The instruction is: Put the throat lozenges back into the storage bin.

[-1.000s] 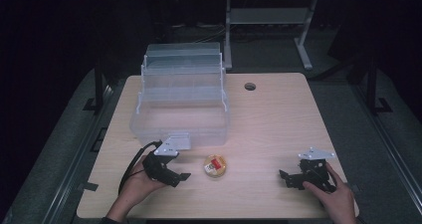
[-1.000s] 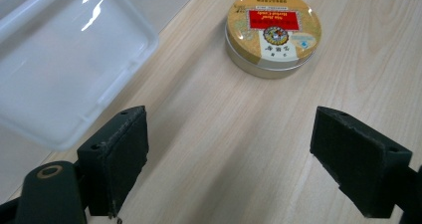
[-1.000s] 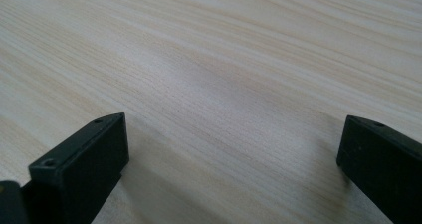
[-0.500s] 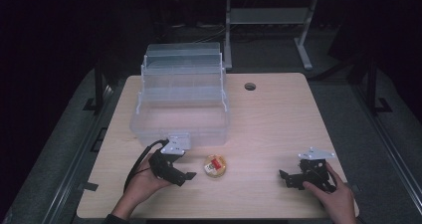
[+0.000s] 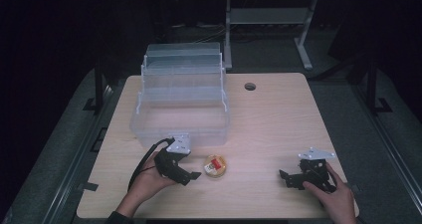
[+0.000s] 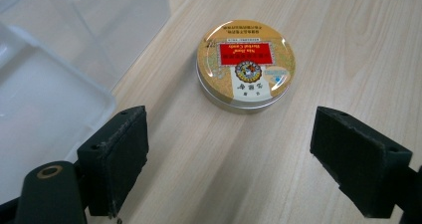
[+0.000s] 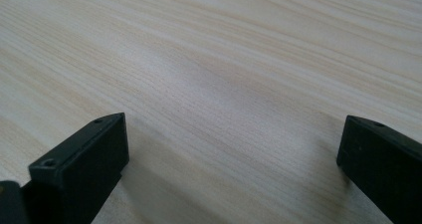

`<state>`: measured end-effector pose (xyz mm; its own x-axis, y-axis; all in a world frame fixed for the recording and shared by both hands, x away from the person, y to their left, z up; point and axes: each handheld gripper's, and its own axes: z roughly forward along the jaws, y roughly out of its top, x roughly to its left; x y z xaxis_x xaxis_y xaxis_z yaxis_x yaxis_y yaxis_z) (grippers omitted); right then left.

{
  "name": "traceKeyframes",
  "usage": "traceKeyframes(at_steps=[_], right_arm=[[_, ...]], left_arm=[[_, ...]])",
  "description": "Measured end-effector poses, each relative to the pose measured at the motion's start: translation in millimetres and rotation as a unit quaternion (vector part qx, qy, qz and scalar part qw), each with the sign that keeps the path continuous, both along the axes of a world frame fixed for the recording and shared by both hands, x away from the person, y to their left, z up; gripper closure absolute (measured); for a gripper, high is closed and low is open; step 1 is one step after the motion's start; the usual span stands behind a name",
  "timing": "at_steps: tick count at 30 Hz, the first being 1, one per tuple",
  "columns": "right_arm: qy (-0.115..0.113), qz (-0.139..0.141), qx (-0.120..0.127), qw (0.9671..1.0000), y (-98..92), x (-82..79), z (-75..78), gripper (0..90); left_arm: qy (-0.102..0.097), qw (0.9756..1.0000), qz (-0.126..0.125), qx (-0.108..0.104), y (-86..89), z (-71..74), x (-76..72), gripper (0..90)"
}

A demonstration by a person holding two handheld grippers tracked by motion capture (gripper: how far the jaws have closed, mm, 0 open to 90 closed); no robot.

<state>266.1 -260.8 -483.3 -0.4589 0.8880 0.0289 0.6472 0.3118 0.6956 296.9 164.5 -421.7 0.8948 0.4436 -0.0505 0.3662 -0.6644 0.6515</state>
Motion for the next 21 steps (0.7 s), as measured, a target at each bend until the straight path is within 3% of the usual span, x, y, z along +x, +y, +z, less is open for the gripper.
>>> traceKeyframes(at_steps=[21], right_arm=[[0.000, 0.000, 0.000, 1.0000, 0.0, 0.0, 0.0, 0.0]], left_arm=[[0.002, 0.9999, -0.013, 0.003, -17.0, 5.3, 6.4, 14.6]])
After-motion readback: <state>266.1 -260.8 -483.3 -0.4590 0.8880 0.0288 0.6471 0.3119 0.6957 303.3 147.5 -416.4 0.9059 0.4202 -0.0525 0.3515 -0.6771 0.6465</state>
